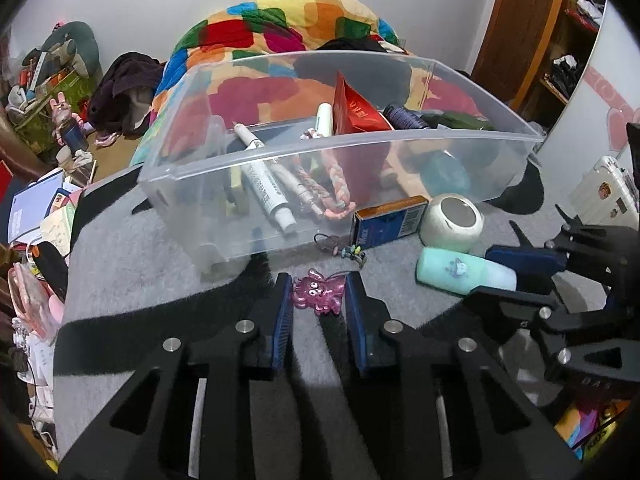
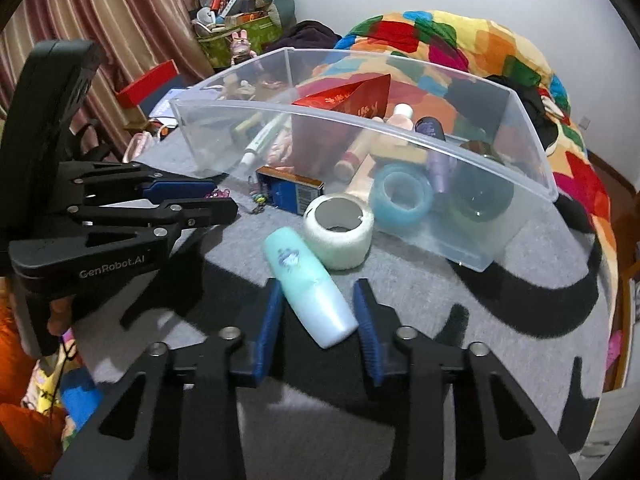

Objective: Organize objects
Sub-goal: 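Grasp the pink charm with the left tool while the right tool grasps the mint-green bottle, then drop the pink charm into the bin with the left tool while the right tool places the mint bottle there, then grasp the blue blade box with the left tool while the right tool grasps the white tape roll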

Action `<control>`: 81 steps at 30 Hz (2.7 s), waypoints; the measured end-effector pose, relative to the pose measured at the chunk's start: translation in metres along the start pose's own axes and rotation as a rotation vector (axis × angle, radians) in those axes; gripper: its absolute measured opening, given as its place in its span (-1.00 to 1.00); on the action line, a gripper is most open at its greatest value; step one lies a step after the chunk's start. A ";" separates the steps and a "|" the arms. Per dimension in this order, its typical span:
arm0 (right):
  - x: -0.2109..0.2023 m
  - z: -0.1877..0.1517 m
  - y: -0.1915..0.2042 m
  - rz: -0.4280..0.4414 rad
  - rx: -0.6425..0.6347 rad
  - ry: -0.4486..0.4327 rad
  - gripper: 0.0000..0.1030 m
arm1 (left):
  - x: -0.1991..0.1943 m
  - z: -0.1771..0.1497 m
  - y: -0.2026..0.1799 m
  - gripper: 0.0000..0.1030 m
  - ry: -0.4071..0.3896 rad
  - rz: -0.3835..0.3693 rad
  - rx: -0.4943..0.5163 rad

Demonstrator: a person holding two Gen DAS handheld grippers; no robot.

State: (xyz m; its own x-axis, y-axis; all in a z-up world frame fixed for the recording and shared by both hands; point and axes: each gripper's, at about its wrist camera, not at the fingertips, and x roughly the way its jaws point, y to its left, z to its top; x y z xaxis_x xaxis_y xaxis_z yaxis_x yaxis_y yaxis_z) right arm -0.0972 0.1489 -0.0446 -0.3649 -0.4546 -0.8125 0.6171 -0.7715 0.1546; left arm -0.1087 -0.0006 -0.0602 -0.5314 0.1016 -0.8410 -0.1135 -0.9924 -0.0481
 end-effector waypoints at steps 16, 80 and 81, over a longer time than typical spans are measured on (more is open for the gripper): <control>-0.029 -0.021 0.010 0.065 0.028 -0.030 -0.62 | -0.059 -0.026 0.003 -0.49 -0.128 -0.062 -0.102; -0.053 0.060 -0.024 -0.064 0.081 -0.198 -0.27 | -0.067 0.049 0.015 -0.17 -0.233 -0.033 -0.133; -0.055 0.057 -0.022 -0.068 0.073 -0.200 -0.22 | -0.069 0.047 0.013 -0.15 -0.235 -0.034 -0.131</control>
State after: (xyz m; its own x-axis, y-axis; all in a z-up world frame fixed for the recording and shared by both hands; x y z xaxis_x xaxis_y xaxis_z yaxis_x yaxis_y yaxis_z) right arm -0.1301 0.1652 0.0285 -0.5398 -0.4738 -0.6958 0.5370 -0.8303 0.1488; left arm -0.1130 -0.0176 0.0222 -0.7110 0.1329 -0.6905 -0.0331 -0.9872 -0.1559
